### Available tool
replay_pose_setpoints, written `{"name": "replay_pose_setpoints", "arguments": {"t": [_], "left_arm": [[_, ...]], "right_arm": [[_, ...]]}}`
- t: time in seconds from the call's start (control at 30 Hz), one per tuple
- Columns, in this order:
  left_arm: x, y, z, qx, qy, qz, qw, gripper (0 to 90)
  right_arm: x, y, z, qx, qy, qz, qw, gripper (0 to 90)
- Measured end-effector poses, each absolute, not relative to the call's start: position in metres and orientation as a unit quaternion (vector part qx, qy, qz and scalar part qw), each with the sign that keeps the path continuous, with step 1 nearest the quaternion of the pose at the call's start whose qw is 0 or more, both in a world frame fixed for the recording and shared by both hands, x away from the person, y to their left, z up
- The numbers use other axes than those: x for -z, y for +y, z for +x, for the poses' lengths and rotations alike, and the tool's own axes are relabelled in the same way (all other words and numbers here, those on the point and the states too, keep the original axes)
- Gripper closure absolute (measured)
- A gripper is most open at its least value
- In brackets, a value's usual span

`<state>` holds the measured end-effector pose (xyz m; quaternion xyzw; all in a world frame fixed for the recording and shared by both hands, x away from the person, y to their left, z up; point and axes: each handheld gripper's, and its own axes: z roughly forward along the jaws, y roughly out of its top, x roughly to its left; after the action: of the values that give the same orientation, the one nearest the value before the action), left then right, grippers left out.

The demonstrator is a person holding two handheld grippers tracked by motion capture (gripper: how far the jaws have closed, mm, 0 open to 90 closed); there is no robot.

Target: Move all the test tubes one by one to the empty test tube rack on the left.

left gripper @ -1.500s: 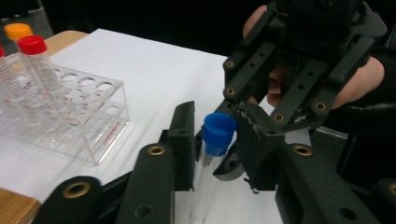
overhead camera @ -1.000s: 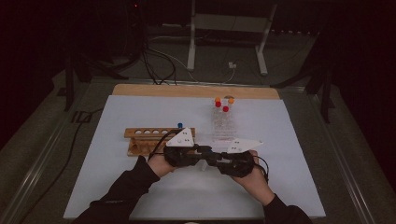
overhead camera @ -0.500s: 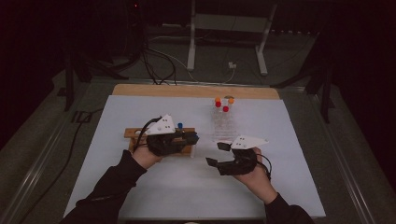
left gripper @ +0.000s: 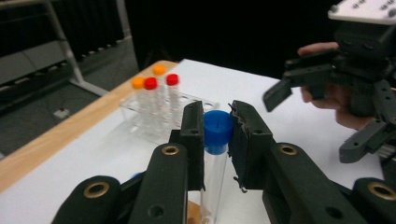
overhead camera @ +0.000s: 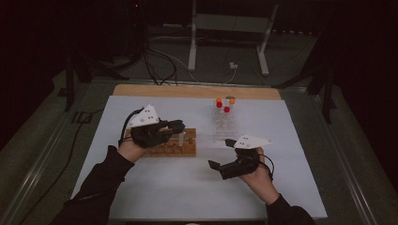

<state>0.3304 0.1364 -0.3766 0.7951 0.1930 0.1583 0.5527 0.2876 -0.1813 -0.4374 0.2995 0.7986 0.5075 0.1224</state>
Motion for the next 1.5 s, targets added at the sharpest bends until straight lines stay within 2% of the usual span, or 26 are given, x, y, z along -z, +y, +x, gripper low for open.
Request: {"name": "replay_pose_setpoints", "arguments": {"t": [0.3,0.87,1.5], "left_arm": [[0.376,0.155,0.346,-0.185,0.229,0.777,0.557,77.1],[0.413,0.157,0.369,-0.19,0.283,0.755,0.56,77.1],[0.445,0.151,0.366,-0.174,0.29,0.778,0.529,76.9]], "right_arm": [[0.434,-0.185,0.287,-0.515,0.794,0.297,0.125,0.0],[0.435,-0.185,0.286,-0.513,0.798,0.291,0.123,0.0],[0.436,-0.185,0.286,-0.51,0.801,0.288,0.121,0.1]]}}
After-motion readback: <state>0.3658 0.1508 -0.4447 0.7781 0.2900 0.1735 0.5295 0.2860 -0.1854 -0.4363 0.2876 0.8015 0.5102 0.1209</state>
